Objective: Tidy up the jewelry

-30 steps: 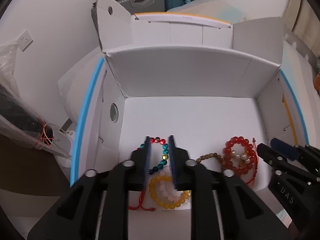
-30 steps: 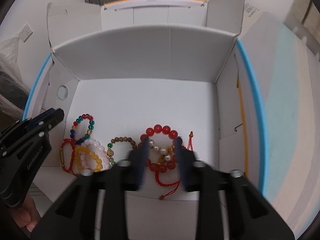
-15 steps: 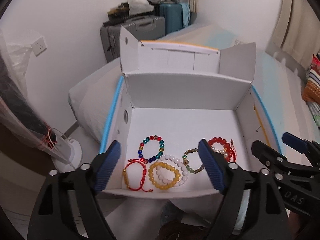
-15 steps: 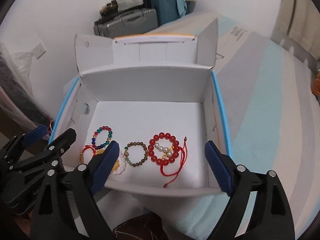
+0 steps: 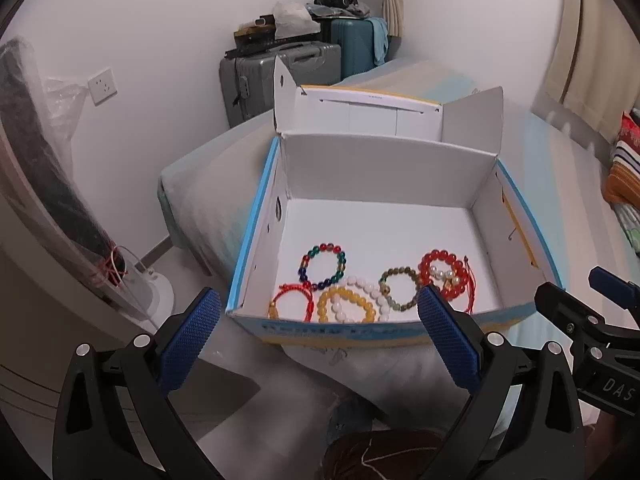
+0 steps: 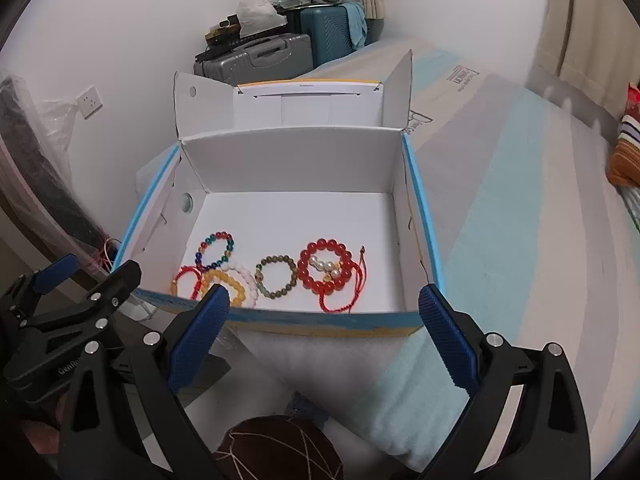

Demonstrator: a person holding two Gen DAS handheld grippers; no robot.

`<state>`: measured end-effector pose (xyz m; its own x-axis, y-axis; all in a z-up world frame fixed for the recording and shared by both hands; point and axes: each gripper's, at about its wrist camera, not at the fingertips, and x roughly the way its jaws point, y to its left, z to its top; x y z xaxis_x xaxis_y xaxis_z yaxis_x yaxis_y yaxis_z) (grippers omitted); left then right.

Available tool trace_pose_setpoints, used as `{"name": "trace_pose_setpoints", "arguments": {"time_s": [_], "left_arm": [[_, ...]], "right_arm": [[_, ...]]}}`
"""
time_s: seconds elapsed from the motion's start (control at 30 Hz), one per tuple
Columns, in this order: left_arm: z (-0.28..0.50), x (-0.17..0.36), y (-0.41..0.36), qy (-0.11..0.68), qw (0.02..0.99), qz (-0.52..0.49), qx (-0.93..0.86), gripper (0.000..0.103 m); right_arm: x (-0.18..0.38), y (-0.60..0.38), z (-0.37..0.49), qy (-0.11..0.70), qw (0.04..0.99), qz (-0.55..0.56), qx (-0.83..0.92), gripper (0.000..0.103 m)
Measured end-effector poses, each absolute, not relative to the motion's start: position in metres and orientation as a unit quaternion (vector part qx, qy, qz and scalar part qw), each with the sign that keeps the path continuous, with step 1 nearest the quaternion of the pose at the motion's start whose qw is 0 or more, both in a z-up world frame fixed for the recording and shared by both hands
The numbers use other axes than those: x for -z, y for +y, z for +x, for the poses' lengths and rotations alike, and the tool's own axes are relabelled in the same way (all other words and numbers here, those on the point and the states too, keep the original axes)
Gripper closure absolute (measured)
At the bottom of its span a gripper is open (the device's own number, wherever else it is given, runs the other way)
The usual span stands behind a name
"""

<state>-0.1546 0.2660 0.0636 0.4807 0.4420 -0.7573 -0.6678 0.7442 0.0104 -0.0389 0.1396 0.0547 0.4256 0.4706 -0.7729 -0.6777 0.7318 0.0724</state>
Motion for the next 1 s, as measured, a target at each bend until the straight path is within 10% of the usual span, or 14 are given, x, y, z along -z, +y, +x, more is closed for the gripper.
{"name": "trace_pose_setpoints", "arguments": {"time_s": [1.0], "left_arm": [[-0.156, -0.059, 0.254, 0.39, 0.85, -0.133, -0.327, 0.006]], "right_arm": [[-0.048, 0.127, -0.033, 0.42, 0.832, -0.117, -0.344, 0.011]]}}
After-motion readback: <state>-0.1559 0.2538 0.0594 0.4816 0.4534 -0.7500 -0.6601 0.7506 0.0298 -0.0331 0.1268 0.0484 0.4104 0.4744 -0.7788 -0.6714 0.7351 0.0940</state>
